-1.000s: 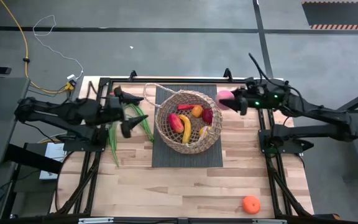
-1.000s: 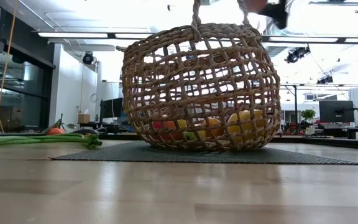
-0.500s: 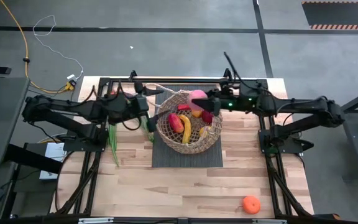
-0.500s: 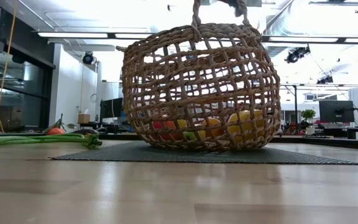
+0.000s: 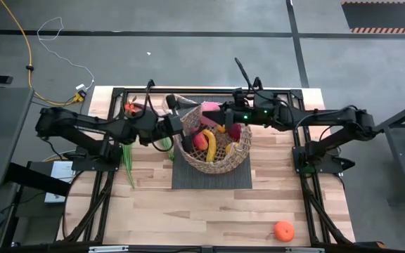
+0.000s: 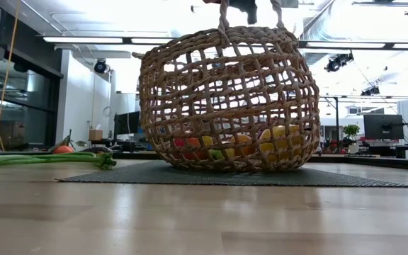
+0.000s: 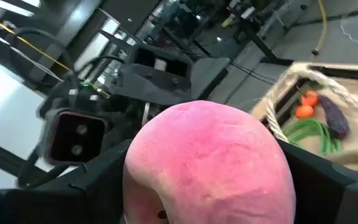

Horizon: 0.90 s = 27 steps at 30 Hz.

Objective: Build produce basket
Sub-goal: Put the peach into the woven basket

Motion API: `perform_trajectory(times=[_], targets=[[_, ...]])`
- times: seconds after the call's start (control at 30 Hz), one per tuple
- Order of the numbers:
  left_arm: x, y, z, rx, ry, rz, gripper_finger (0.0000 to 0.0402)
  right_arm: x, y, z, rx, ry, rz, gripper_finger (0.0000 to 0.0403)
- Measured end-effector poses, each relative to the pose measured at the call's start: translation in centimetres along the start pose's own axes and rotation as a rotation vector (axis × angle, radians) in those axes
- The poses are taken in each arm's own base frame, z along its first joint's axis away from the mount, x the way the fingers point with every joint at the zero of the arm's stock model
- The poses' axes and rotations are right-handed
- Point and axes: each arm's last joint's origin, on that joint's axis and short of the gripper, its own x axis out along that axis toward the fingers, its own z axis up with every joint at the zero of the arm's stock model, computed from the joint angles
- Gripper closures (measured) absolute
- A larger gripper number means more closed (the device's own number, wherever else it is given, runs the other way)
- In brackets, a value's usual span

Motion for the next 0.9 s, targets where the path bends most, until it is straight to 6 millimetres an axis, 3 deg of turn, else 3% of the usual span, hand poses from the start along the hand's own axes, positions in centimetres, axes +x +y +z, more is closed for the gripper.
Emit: perform_trajectory(times=[0.37,0.7,0.9], targets=[[1.02,-0.42,-0.38,-0.009,-0.011,0.069,0.0055,0.76,0.16,-0.67,0.046,-0.017,0.024,0.0077],[1.18,-0.31,-0.51,-0.029,-0.034,-0.004,0.0055,0.68,0.62,-0.93,0.035,-0.012,0.047,0.0077],[1.20,-0.34,-0.55,-0.033,-0.032,-0.006,0.0086,0.68,0.65,-0.99,0.055,-0.010,0.045,0.0077]])
